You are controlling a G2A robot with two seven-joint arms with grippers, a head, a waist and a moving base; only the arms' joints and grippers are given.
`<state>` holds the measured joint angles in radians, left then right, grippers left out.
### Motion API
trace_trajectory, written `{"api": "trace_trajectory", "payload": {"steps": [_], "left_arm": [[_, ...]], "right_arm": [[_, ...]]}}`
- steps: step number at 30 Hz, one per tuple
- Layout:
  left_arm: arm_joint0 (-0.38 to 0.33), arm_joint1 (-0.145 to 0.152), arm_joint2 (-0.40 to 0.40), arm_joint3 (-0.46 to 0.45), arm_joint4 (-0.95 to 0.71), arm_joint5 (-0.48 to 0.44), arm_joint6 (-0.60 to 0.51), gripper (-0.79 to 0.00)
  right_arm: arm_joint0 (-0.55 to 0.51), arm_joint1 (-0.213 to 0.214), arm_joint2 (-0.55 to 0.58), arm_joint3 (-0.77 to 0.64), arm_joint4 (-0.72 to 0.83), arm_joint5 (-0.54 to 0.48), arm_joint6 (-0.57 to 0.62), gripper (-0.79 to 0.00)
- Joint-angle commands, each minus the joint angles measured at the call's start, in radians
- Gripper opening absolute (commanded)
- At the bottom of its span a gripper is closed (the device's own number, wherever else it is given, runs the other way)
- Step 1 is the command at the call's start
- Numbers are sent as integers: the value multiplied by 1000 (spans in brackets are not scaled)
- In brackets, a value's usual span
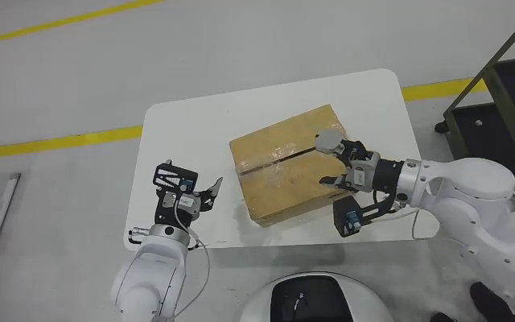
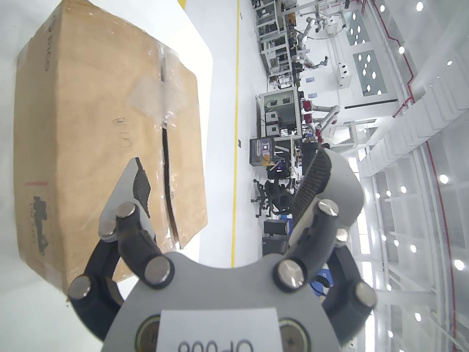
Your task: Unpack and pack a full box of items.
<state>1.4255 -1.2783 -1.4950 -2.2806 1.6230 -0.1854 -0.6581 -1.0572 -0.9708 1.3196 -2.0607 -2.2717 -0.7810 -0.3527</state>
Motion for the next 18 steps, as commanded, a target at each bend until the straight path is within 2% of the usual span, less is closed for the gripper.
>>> {"api": "trace_trajectory", "payload": {"steps": [1, 5, 10, 15, 16, 18], "left_arm": [[0, 0, 0, 0, 0, 0, 0, 0], [0, 0, 0, 0, 0, 0, 0, 0], [0, 0, 0, 0, 0, 0, 0, 0], [0, 0, 0, 0, 0, 0, 0, 0], [0, 0, 0, 0, 0, 0, 0, 0], [0, 0, 0, 0, 0, 0, 0, 0]], "right_arm": [[-30, 5, 28, -14, 17, -9, -17, 0], [-98, 8, 91, -7, 109, -9, 20, 0], [-184, -13, 166, 42, 533, 31, 156, 0], [-222, -30, 143, 60, 879, 75, 294, 0], [-221, -31, 138, 60, 908, 87, 332, 0], [-221, -31, 138, 60, 908, 87, 332, 0]]}}
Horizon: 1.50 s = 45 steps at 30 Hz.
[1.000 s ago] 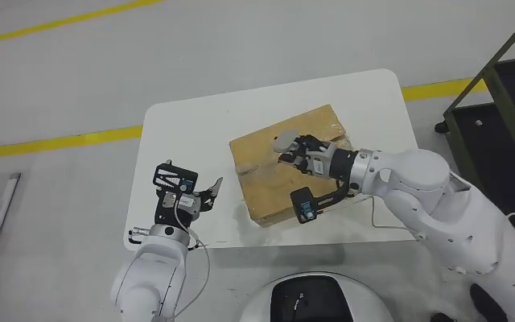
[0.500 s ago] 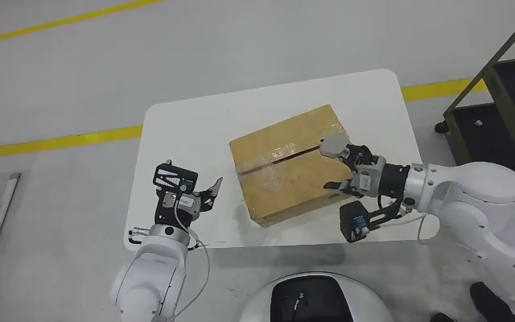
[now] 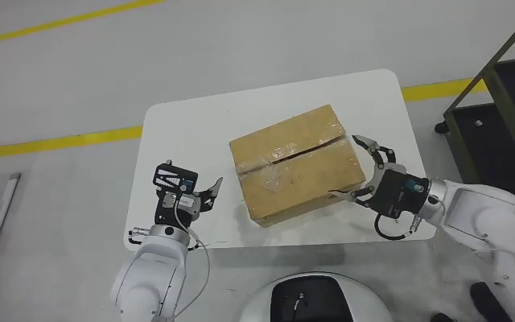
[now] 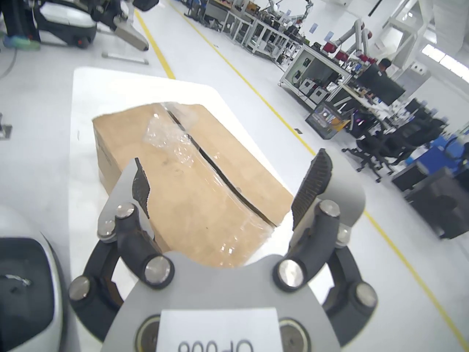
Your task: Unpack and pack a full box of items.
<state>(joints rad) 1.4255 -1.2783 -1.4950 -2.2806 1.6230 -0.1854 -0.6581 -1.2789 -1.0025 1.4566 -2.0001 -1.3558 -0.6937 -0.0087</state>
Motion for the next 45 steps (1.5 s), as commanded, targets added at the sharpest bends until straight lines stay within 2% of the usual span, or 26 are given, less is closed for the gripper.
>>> {"api": "trace_trajectory", "payload": {"steps": [1, 9, 13, 17, 22, 28, 30, 40, 45], "left_arm": [[0, 0, 0, 0, 0, 0, 0, 0], [0, 0, 0, 0, 0, 0, 0, 0], [0, 0, 0, 0, 0, 0, 0, 0], [0, 0, 0, 0, 0, 0, 0, 0], [0, 0, 0, 0, 0, 0, 0, 0], [0, 0, 0, 0, 0, 0, 0, 0], [0, 0, 0, 0, 0, 0, 0, 0], [0, 0, 0, 0, 0, 0, 0, 0], [0, 0, 0, 0, 0, 0, 0, 0]], "right_arm": [[1, 0, 1, 0, -8, -1, -12, 0], [-3, 0, -3, 1, 0, 1, -13, 0], [26, -5, -33, 51, 124, -26, 29, 0], [130, -9, -62, 136, 390, -64, 182, 0], [313, -6, -140, 242, 748, -116, 514, 0], [499, -10, -280, 381, 1098, -101, 820, 0], [546, -12, -308, 411, 1111, -94, 879, 0], [546, -12, -308, 411, 1111, -94, 879, 0], [546, -12, -313, 436, 1099, -51, 856, 0]]}}
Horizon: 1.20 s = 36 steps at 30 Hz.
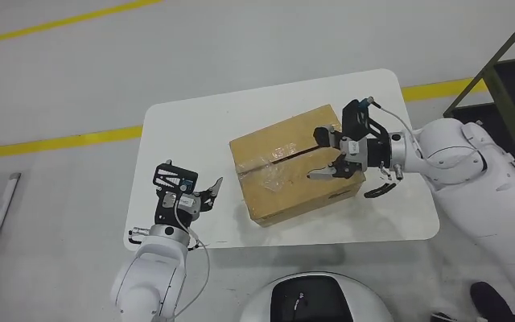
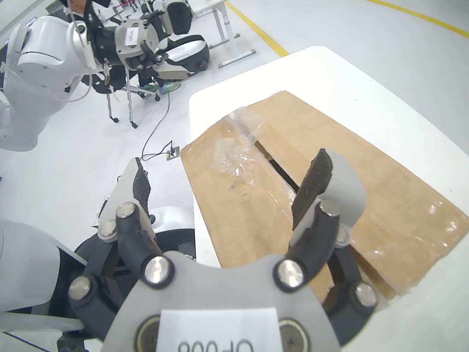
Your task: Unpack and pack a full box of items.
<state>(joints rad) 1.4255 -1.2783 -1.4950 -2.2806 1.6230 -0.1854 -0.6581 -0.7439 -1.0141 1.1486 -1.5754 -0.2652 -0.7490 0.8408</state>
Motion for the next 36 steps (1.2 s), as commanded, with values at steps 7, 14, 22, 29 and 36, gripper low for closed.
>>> {"api": "trace_trajectory", "payload": {"steps": [7, 14, 22, 29, 36], "left_arm": [[0, 0, 0, 0, 0, 0, 0, 0], [0, 0, 0, 0, 0, 0, 0, 0], [0, 0, 0, 0, 0, 0, 0, 0], [0, 0, 0, 0, 0, 0, 0, 0], [0, 0, 0, 0, 0, 0, 0, 0]], "right_arm": [[162, -20, -108, 150, 125, 0, 140, -474], [305, -63, -279, 313, 195, -16, 214, -468], [407, -104, -423, 460, 200, -59, 171, -434], [457, -134, -504, 544, 214, -97, 134, -489], [499, -161, -574, 591, 238, -121, 109, -536]]}}
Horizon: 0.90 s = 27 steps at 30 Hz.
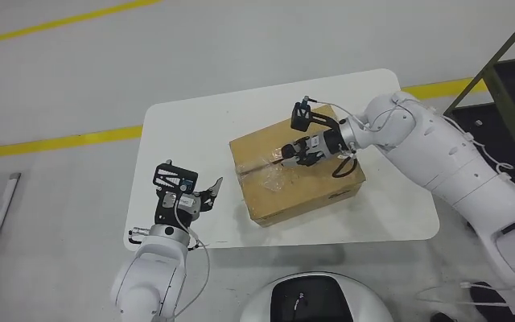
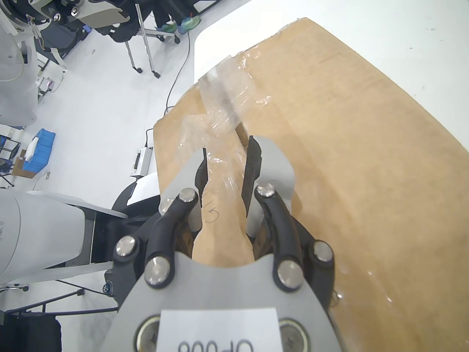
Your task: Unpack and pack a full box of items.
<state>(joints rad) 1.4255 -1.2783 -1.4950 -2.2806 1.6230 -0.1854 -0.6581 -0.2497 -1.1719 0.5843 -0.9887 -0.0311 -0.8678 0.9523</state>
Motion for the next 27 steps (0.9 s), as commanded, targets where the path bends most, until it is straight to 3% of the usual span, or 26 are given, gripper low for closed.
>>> {"api": "trace_trajectory", "payload": {"steps": [1, 4, 9, 20, 27], "left_arm": [[0, 0, 0, 0, 0, 0, 0, 0], [0, 0, 0, 0, 0, 0, 0, 0], [0, 0, 0, 0, 0, 0, 0, 0], [0, 0, 0, 0, 0, 0, 0, 0], [0, 0, 0, 0, 0, 0, 0, 0]], "right_arm": [[10, -7, -20, 7, 8, -4, -4, -542], [25, -14, -48, 14, 25, -12, -12, -573], [42, -9, -96, 12, 49, -10, -9, -785], [78, 45, -158, -33, 106, 0, 0, -785], [107, 102, -118, -138, -94, -50, -50, -785]]}}
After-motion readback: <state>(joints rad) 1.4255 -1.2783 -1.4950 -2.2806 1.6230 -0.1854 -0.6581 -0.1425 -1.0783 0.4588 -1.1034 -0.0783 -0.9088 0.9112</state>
